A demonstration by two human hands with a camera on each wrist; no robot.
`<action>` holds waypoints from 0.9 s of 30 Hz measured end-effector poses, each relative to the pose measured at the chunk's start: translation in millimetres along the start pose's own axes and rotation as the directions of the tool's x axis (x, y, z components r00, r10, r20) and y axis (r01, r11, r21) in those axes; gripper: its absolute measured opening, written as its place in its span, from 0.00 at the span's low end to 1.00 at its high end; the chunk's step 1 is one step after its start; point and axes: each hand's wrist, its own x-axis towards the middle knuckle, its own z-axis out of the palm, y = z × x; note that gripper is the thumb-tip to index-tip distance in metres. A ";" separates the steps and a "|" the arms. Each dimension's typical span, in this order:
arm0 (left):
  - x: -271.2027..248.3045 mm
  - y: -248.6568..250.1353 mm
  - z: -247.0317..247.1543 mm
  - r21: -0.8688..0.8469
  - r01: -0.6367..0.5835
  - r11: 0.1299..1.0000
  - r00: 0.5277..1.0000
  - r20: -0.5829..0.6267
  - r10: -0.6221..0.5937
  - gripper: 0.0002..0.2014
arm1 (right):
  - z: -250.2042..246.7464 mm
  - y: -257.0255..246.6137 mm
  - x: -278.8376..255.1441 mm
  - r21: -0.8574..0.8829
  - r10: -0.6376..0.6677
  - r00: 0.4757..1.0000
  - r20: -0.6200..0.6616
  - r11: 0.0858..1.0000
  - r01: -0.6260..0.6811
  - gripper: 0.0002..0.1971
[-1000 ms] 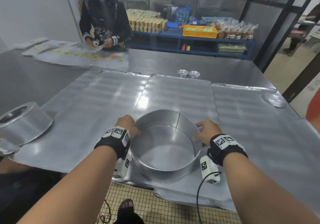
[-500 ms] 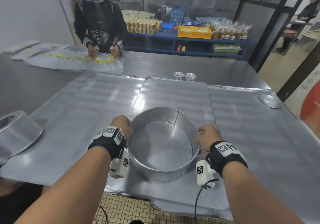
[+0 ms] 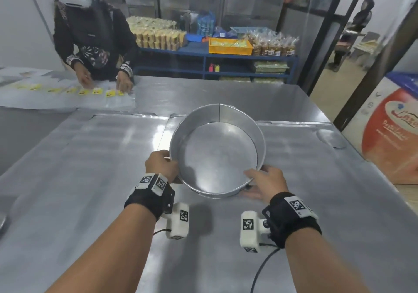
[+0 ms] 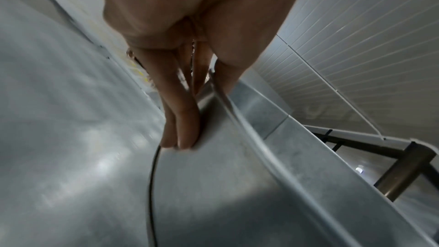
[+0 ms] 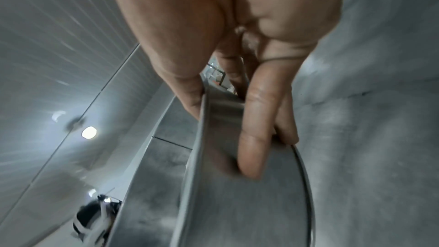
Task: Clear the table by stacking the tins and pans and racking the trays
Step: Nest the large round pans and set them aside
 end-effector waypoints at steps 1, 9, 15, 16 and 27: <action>3.2 2.4 6.8 -0.053 0.008 0.999 1.000 0.002 -0.008 0.13 | 2.0 -3.0 0.9 0.061 0.024 0.999 0.024 0.998 -0.026 0.10; -0.2 43.1 55.9 -0.210 -0.010 0.978 1.000 -0.025 0.005 0.16 | 2.0 -24.3 25.8 0.315 -0.022 0.999 -0.028 0.949 0.029 0.19; 8.3 67.4 120.9 -0.410 0.235 0.881 0.952 0.281 -0.123 0.22 | -25.5 -32.8 70.9 0.365 -0.024 0.995 -0.095 0.929 0.057 0.18; 8.5 72.9 135.4 -0.429 0.257 0.866 0.944 0.304 -0.130 0.21 | -31.7 -34.9 81.2 0.379 -0.021 0.995 -0.093 0.924 0.055 0.18; 66.4 162.4 334.7 -0.456 0.223 0.861 0.942 0.328 -0.070 0.21 | -159.7 -84.3 263.9 0.428 -0.005 0.992 -0.127 0.902 0.059 0.14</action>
